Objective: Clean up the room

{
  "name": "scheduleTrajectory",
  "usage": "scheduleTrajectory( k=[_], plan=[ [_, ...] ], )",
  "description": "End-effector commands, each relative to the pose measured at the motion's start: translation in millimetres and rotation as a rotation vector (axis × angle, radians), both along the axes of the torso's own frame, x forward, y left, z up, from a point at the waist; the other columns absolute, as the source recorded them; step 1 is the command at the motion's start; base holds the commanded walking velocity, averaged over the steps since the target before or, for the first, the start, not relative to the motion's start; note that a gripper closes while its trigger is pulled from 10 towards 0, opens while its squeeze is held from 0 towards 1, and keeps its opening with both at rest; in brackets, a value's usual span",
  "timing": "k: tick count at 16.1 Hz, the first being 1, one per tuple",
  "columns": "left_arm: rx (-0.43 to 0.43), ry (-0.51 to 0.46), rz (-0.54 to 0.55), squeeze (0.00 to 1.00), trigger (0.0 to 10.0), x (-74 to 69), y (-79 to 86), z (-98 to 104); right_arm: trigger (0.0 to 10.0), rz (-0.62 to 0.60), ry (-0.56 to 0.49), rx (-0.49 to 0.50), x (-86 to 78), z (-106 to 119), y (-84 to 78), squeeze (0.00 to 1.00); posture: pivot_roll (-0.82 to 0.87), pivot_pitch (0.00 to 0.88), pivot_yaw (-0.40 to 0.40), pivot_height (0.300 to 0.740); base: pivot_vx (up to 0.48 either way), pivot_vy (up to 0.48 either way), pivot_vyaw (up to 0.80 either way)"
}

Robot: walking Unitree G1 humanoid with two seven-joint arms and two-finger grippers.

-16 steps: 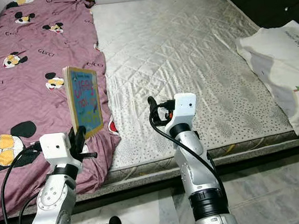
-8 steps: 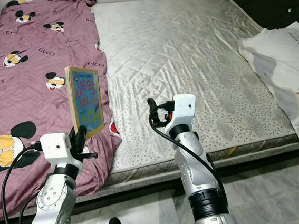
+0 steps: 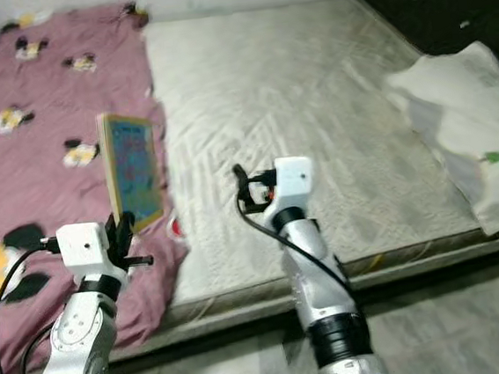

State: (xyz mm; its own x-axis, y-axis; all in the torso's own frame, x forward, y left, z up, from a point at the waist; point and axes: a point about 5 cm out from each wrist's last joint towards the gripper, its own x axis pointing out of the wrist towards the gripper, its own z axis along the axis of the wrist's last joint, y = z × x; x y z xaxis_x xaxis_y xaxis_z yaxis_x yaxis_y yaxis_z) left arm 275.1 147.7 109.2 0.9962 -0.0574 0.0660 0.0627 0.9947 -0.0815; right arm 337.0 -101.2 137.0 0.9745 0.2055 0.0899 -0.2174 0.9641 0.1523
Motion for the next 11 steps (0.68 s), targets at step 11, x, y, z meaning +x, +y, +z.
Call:
scheduleTrajectory(
  k=[11],
  plan=[
    [-0.022,-0.007,-0.005,0.00,10.0,0.2,-10.1,2.5,10.0,-0.028,0.009,-0.021,-1.5,-6.2,-6.7,0.00,-0.04,0.158,-0.036,0.740,0.000,-0.092,0.00]
  ],
)
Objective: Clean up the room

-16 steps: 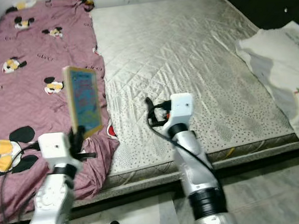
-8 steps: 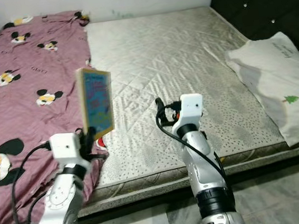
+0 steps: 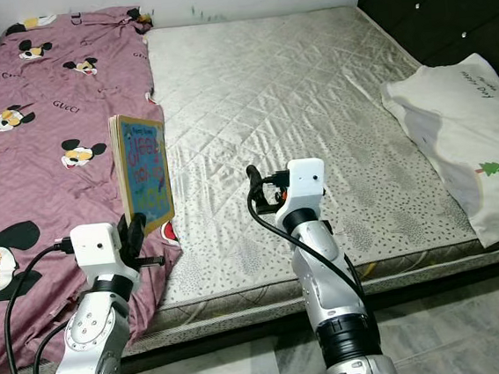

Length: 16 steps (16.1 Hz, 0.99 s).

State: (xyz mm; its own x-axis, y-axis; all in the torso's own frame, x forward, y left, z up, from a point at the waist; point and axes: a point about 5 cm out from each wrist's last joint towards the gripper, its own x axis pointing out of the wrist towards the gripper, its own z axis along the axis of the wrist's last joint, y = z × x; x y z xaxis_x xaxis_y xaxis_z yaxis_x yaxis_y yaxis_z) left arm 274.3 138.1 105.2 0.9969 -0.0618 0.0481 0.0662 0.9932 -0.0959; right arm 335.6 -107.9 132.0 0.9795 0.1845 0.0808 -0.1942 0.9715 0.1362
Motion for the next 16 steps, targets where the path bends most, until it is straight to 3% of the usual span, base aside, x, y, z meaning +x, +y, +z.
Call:
scheduleTrajectory(
  k=[1,5,16],
  plan=[
    [-0.009,-0.025,0.002,0.00,10.0,1.5,-0.6,6.2,10.0,-0.007,-0.001,-0.013,0.0,-1.0,-0.6,0.00,-0.04,0.158,-0.035,0.740,0.000,-0.390,0.60],
    [-0.019,-0.024,0.000,0.00,10.0,2.6,-3.3,5.9,10.0,-0.014,0.000,-0.023,0.2,-1.1,-3.1,0.00,-0.05,0.158,-0.041,0.740,0.000,-0.322,0.71],
    [-0.026,-0.024,-0.003,0.00,10.0,3.2,-4.4,6.1,10.0,-0.036,0.016,-0.042,0.9,-5.2,-3.4,0.00,-0.05,0.162,-0.043,0.740,0.000,-0.300,0.00]
  ],
)
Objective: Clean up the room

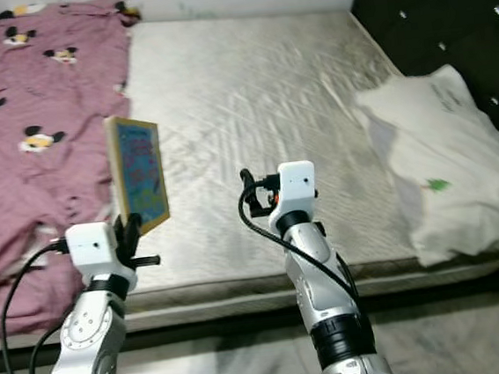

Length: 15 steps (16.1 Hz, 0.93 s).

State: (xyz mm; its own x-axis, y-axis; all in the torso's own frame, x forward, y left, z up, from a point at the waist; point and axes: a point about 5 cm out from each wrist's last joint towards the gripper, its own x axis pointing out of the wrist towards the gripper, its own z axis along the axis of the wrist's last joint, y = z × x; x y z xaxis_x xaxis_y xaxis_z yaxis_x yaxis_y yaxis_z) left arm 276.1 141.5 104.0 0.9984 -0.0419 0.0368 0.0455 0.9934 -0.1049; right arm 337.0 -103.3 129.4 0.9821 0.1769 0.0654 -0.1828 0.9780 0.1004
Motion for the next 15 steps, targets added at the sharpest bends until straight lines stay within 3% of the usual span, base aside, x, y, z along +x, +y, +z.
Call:
scheduleTrajectory(
  k=[1,9,15],
  plan=[
    [-0.018,-0.036,-0.023,0.00,10.0,1.5,-7.9,7.4,10.0,-0.026,0.008,-0.003,-0.5,-2.8,-8.1,0.00,-0.05,0.162,-0.043,0.740,0.000,-0.315,0.00],
    [-0.019,-0.050,-0.026,0.00,10.0,2.1,-8.2,9.0,10.0,-0.030,0.020,-0.006,0.2,-6.3,-8.7,0.00,-0.04,0.153,-0.045,0.740,0.000,-0.299,0.00],
    [-0.028,-0.096,-0.084,0.00,10.0,-0.6,-11.8,13.4,10.0,-0.033,0.020,-0.005,1.1,-6.6,-9.4,0.00,-0.04,0.148,-0.045,0.740,0.040,0.000,0.00]
  ],
)
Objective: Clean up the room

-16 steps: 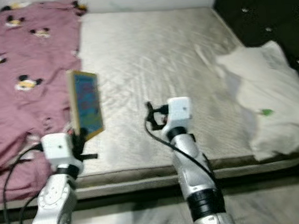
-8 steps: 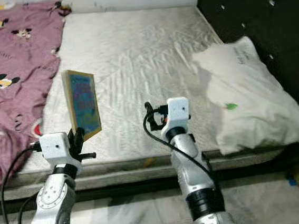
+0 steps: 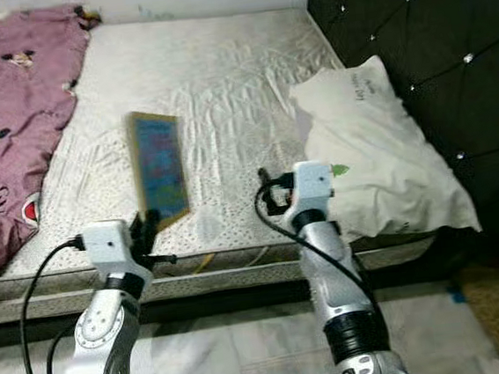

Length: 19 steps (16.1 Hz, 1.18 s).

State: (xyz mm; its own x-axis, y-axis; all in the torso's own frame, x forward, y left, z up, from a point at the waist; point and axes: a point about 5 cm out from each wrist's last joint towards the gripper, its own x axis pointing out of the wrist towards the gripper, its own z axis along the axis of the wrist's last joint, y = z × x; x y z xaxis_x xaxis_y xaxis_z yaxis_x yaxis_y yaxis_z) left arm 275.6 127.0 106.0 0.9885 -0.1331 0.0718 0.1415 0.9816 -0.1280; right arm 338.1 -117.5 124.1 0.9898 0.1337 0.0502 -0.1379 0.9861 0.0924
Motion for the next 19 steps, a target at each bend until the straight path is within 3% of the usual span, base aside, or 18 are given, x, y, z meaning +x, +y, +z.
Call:
scheduleTrajectory(
  k=[1,12,19],
  plan=[
    [-0.005,-0.066,0.004,0.00,10.0,0.0,2.4,12,10.0,0.011,0.006,0.006,0.2,-1,4.9,0.00,-0.04,0.148,-0.045,0.740,0.319,0.000,0.00],
    [-0.015,-0.051,-0.002,0.00,10.0,-1.5,2.4,8,10.0,0.004,0.011,0.006,-1.7,-4,5.5,0.00,-0.05,0.154,-0.043,0.740,0.449,0.000,0.00],
    [0.007,0.000,0.011,0.00,10.0,-0.6,-2.3,0,10.0,-0.009,0.019,0.000,-1.6,-7,1.3,0.00,-0.05,0.158,-0.042,0.740,0.000,0.000,0.00]
  ],
)
